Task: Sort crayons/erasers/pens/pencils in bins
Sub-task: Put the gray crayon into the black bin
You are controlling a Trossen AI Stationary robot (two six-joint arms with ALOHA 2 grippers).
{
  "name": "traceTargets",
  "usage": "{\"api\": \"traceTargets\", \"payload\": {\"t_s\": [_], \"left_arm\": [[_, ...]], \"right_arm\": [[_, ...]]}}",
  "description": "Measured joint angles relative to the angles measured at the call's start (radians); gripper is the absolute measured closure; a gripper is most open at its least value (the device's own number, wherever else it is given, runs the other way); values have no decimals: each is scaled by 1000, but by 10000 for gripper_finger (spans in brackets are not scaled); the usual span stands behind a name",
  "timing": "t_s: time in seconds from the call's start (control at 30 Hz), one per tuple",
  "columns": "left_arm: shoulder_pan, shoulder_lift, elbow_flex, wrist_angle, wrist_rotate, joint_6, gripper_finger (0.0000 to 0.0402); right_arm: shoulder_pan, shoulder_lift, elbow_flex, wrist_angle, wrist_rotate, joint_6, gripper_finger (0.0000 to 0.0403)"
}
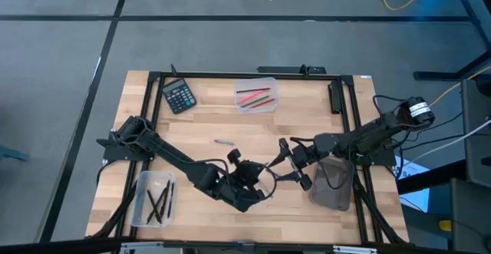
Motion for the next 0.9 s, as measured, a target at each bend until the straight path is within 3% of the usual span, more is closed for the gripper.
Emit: {"api": "traceTargets", "payload": {"t_s": [0.33,0.6,0.9], "left_arm": [[-20,0,0,43,-30,55,385],[-27,0,0,72,-52,90,383],[12,-1,0,118,14,179,386]], "right_arm": [[58,0,0,31,246,-91,157],[75,0,0,64,253,-112,163],[79,0,0,56,256,-118,225]]}}
